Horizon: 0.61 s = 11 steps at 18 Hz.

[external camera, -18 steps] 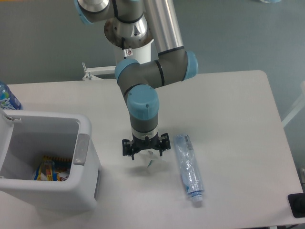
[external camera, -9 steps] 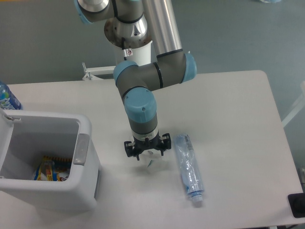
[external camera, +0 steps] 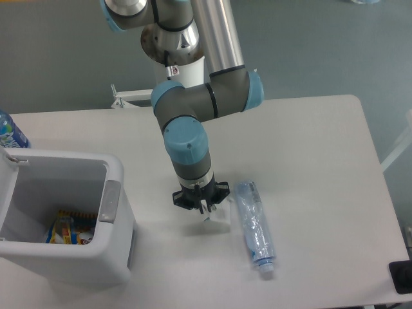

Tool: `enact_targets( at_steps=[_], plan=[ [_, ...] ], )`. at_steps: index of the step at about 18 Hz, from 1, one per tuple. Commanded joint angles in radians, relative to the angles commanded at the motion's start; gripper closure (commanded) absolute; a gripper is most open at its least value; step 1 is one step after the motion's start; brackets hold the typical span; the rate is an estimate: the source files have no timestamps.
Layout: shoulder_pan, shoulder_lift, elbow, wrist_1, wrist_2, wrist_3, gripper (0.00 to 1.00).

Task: Place the trash in the trash can
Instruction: 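Lower the gripper and close it on the white paper wrapper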

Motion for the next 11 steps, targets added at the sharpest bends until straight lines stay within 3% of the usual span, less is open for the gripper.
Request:
enact_targets(
  at_steps=[3,8,11],
  plan=[
    [0.0,0.006,0.003,0.0,-0.003,0.005,1.0],
    [0.031,0.064,0.021,-0.008,-0.078,0.017,1.0],
    [0.093,0.142,0.064,-0.006,-0.238,0.006,1.0]
  ],
)
